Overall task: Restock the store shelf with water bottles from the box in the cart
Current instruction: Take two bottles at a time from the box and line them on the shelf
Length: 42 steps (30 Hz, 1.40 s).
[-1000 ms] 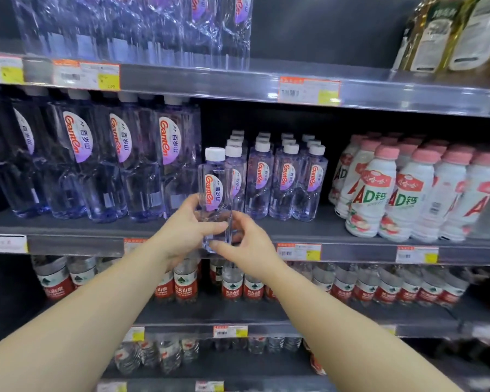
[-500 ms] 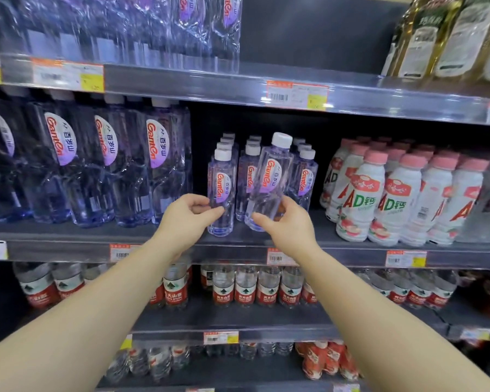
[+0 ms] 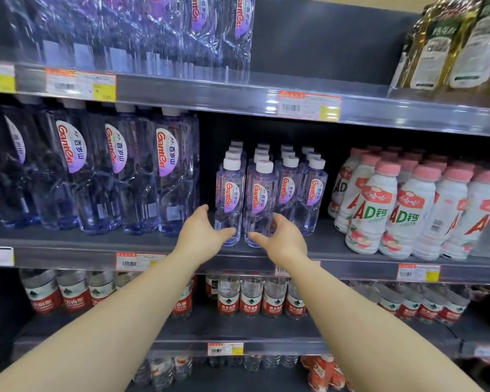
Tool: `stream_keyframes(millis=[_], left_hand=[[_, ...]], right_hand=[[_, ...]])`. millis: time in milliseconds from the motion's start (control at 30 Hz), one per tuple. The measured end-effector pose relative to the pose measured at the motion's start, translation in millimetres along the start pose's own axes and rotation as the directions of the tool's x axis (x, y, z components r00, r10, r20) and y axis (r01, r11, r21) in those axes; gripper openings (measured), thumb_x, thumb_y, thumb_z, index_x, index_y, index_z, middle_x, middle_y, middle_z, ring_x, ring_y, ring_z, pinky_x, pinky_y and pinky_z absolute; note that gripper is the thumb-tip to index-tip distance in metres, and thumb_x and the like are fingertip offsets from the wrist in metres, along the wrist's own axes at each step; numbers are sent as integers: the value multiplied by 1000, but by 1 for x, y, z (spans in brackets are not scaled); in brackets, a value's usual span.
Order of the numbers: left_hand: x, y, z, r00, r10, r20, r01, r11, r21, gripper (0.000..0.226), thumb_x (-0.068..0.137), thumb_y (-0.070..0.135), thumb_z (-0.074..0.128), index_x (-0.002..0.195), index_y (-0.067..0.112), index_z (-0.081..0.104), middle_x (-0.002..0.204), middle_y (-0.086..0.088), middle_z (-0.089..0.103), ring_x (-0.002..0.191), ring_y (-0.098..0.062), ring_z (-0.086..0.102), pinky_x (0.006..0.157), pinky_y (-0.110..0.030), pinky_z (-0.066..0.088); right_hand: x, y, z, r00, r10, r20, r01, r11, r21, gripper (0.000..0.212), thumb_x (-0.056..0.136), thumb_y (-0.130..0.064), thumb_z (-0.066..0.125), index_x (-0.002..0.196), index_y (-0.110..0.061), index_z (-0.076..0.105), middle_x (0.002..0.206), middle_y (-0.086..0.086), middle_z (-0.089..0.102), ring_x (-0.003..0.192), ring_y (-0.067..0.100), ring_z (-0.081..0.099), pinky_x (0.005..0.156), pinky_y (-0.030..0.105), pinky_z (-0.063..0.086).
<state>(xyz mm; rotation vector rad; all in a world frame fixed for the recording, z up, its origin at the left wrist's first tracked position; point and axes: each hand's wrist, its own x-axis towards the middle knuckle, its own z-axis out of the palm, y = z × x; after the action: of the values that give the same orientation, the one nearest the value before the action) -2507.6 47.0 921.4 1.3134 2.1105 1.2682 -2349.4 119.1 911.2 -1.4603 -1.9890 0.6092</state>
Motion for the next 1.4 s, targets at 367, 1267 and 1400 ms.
stream_keyframes(millis=[367,1267,1400], left_hand=[[9,1,8,999,6,32,-7,1000,19,60,86,29,72,137,14,44,133,-4,59,118,-26,56,95,-36,45],[-70,45,50,974,87,-211,-24,959,282,88,89,47,62,155,12,13,164,-12,9,151,-32,7,121,-46,12],[-133,100,114,990,123,-71,-85,914,396,87,91,54,52,156,19,7,165,-9,-1,152,-31,-3,121,-50,6]], right_hand=[[0,3,-2,999,-24,34,22,999,47,80,79,-52,71,146,-26,35,142,-3,52,121,18,57,96,38,49],[-66,45,-77,997,-75,19,75,997,9,65,97,-47,46,152,-21,23,155,0,32,140,21,35,110,36,33],[-105,114,-148,999,-43,-16,40,988,-152,64,98,-48,41,151,-16,24,156,5,30,143,27,28,113,41,30]])
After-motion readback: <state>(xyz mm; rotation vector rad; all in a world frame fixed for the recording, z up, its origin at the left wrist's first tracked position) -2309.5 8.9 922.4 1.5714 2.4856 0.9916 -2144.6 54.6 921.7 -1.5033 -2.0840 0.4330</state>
